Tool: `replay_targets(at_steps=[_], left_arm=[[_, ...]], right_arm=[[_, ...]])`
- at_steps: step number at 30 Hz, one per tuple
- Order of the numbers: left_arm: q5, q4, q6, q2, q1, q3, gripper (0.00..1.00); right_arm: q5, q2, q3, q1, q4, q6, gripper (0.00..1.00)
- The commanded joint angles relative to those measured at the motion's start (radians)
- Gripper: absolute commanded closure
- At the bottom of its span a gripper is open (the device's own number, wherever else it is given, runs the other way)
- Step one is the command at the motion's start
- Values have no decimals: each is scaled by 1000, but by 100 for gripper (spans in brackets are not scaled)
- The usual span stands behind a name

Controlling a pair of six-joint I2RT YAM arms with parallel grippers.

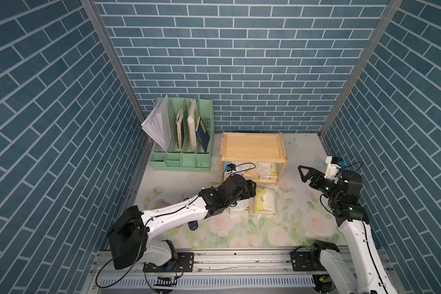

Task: Remove the tissue boxes from the shelf
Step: Move the shelf to the center of the board.

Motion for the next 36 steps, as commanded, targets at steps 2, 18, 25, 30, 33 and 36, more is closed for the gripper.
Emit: replay_targets(at_steps=[2,18,25,30,33,36], left_arm=[[-163,-125,51,-82,28,-26,11],[270,14,307,-77,474,-86,0],[288,48,311,15,513,-59,0],[330,69,343,85,561,-6,0],[368,71,352,133,578,38,0],[380,74,353,171,583,77,0]], right_arm=[[-89,8,-71,6,62,10,0],[-53,314,-109,164,350,90,0],[-57,421,-61,166,391,82,0],[-35,491,-15,167,397,57,0],[-19,531,21,165,403,48,0],[-18,575,63,165,413,39,0]])
